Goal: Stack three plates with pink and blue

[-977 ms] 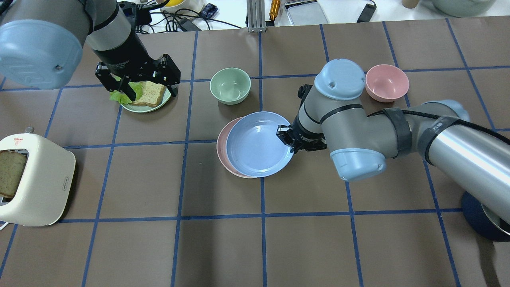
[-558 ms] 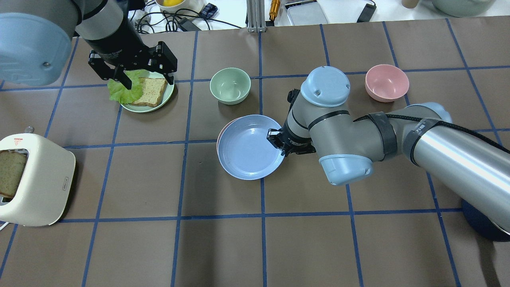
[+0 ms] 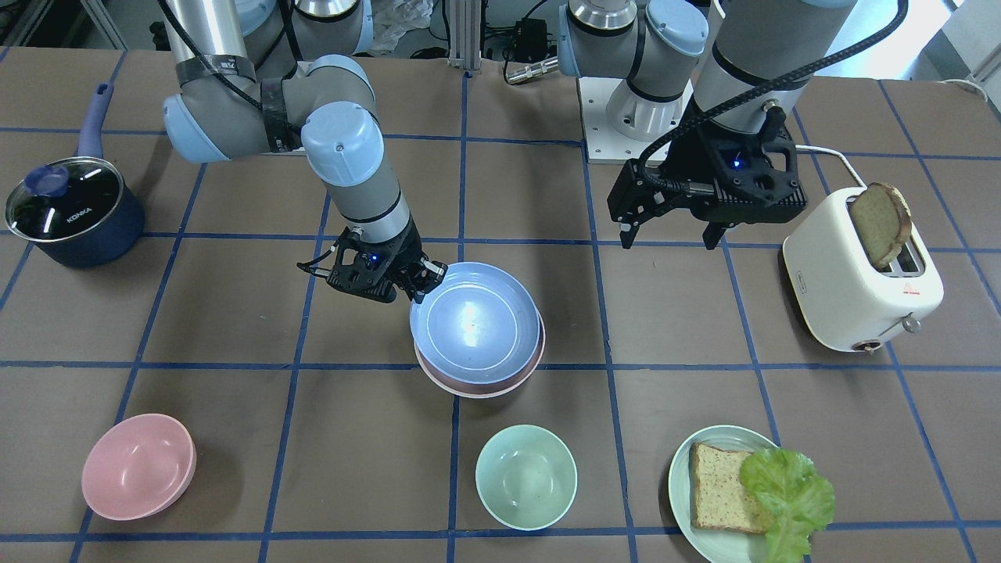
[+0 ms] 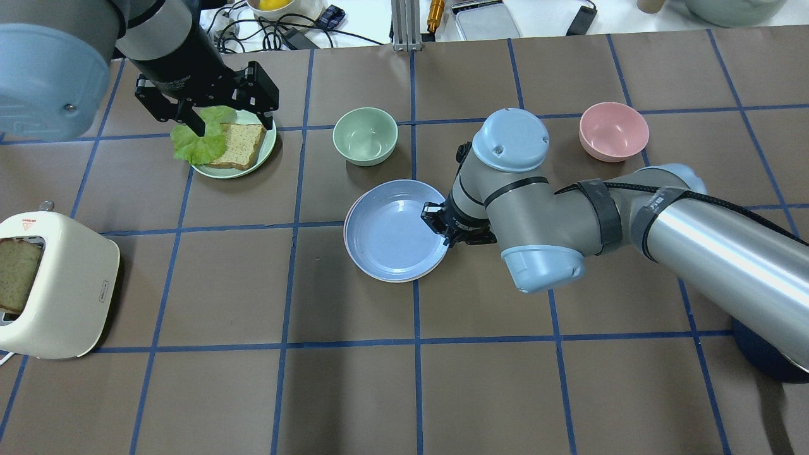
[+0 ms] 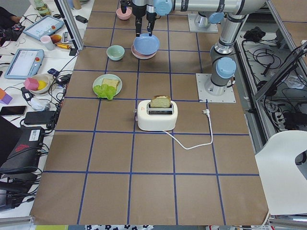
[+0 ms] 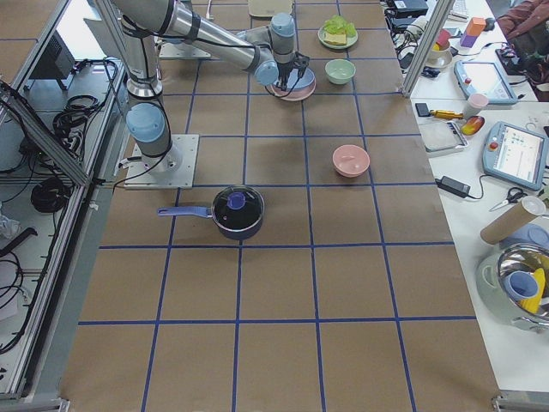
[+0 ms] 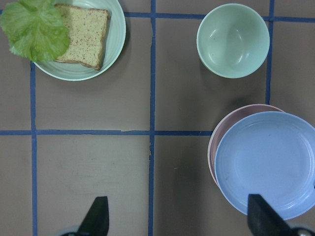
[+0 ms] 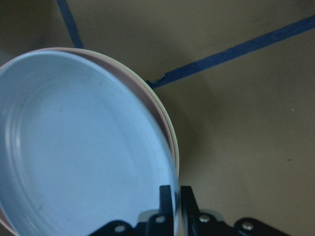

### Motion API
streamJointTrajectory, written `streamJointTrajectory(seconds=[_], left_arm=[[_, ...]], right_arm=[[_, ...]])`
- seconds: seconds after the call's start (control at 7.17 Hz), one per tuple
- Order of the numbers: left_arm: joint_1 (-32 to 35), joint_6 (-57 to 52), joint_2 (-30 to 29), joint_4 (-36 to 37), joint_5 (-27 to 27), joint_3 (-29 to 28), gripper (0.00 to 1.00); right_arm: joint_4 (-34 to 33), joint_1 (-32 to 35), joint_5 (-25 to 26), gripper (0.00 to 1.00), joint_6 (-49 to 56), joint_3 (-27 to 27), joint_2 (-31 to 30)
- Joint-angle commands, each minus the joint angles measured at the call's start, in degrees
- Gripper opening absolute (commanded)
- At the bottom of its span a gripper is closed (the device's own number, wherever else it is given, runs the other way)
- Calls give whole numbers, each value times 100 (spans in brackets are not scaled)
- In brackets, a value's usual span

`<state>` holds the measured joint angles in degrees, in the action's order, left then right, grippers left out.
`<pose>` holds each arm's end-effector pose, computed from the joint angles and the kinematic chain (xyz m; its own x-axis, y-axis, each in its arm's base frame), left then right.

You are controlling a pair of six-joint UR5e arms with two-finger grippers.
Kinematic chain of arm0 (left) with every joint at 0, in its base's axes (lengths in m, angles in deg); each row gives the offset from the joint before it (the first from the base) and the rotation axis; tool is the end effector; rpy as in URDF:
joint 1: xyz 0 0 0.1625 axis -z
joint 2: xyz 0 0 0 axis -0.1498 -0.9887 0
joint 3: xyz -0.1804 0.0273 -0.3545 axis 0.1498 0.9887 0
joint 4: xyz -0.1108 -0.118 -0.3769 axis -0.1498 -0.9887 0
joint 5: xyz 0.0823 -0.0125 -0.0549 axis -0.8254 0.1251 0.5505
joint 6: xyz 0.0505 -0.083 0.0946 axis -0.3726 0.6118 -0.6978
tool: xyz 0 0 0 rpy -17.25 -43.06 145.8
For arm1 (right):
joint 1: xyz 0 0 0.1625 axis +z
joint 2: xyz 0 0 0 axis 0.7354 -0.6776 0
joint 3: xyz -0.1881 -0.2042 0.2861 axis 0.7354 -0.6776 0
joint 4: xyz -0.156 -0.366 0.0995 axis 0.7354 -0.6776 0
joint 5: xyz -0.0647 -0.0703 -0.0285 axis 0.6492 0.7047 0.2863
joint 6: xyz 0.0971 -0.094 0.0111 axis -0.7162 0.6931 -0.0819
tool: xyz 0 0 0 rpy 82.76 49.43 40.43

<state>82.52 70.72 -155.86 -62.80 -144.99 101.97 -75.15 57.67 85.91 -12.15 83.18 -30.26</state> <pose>-0.1476 -0.5198 0.4258 -0.9990 -0.0273 0.0348 -0.0308 0.9943 -0.1023 0.2823 -0.4558 0.1869 -0.9214 0.3428 -0.1832 0.3466 0.9380 0.0120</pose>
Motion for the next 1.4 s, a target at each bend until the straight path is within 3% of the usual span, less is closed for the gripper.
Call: streamJointTrajectory(seconds=[0.0, 0.28, 0.42, 0.56, 0.7, 0.84, 1.26], left_arm=[[-17, 0, 28, -55, -3, -97, 100], [18, 0, 11, -100, -230, -81, 100], [18, 0, -7, -100, -275, -81, 100], [27, 9, 19, -91, -267, -55, 100], [27, 9, 2, -91, -258, -81, 100], [27, 26, 54, -108, -249, -81, 100], [27, 44, 55, -214, -249, -81, 100]], right_arm=[[-12, -25, 12, 55, -33, -34, 18], [93, -331, 221, 71, 673, -393, -26], [198, -620, 676, 90, 1610, -552, -52], [251, -893, 906, 100, 2454, -588, -192], [852, -1174, 856, 100, 2576, -771, -376], [1641, -1377, 812, 100, 2586, -1295, -482], [3963, -1309, 619, 100, 2577, -3220, -466]])
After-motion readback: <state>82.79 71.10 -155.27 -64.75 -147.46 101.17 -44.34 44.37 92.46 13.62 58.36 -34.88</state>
